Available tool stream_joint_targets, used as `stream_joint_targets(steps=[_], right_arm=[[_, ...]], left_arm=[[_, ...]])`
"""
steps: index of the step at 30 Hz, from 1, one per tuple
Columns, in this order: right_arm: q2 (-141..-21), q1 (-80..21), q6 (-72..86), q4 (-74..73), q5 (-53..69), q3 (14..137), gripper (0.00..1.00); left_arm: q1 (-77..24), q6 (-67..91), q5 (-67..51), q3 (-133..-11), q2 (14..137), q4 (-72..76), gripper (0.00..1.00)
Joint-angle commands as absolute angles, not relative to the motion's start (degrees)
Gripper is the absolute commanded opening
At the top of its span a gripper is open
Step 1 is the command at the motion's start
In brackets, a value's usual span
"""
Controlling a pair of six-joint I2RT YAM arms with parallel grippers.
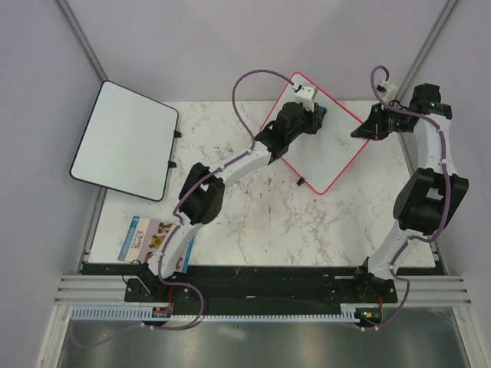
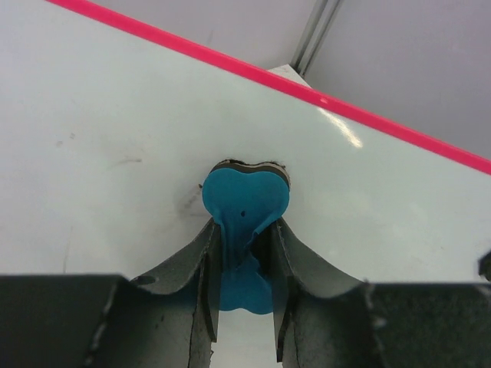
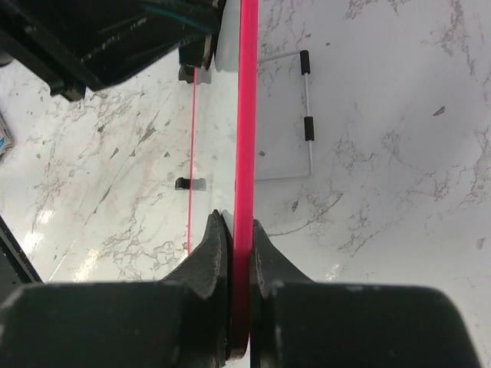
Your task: Erase the whiteboard
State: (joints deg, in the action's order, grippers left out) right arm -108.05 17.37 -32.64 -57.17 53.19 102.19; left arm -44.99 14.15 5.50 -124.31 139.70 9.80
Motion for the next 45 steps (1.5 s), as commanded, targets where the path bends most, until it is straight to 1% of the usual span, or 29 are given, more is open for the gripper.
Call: stream_joint_targets(steps=[1, 7, 12, 19, 25, 27, 32, 37, 41, 44, 45], right_arm=[[-110.0, 9.6, -49.3, -71.5, 45.4, 95.9, 0.0], [-110.5, 9.3, -49.0, -71.5, 45.4, 96.4, 0.0], [-110.7, 9.2, -49.0, -71.4, 45.3, 96.8, 0.0], [-111.0, 8.9, -48.8, -71.4, 45.3, 97.2, 0.0], [-110.9, 8.5, -48.7, -71.3, 45.4, 97.1, 0.0], [-110.7, 8.5, -48.7, -71.4, 45.4, 97.1, 0.0], [-110.5, 8.5, -48.8, -71.3, 45.4, 96.9, 0.0], [-110.4, 8.5, -49.0, -71.4, 45.5, 96.7, 0.0], [-110.6, 8.5, -48.9, -71.3, 45.8, 96.8, 0.0], [-110.4, 8.5, -48.8, -71.4, 45.7, 96.8, 0.0], [-110.3, 8.4, -48.9, -71.4, 45.7, 96.8, 0.0]], left_arm=[[-41.7, 15.1, 9.2, -131.1, 148.0, -1.7, 0.02], [-41.7, 14.5, 9.5, -133.5, 147.9, 1.8, 0.02], [-41.9, 14.5, 5.1, -134.3, 148.8, 0.4, 0.02], [-46.0, 10.2, -2.4, -131.9, 148.6, -4.0, 0.02], [-48.7, 14.0, -4.5, -126.9, 146.7, -6.9, 0.02], [-48.6, 17.7, -2.9, -126.8, 146.0, -9.3, 0.02], [-45.9, 30.9, -4.0, -118.8, 142.6, -8.0, 0.02], [-45.1, 32.8, 2.1, -113.6, 139.6, -7.2, 0.02], [-44.2, 34.4, 4.2, -114.6, 140.2, -7.7, 0.02], [-43.4, 34.7, 4.4, -119.9, 142.6, -8.9, 0.02], [-43.2, 34.6, 4.3, -123.5, 143.2, -9.3, 0.02]])
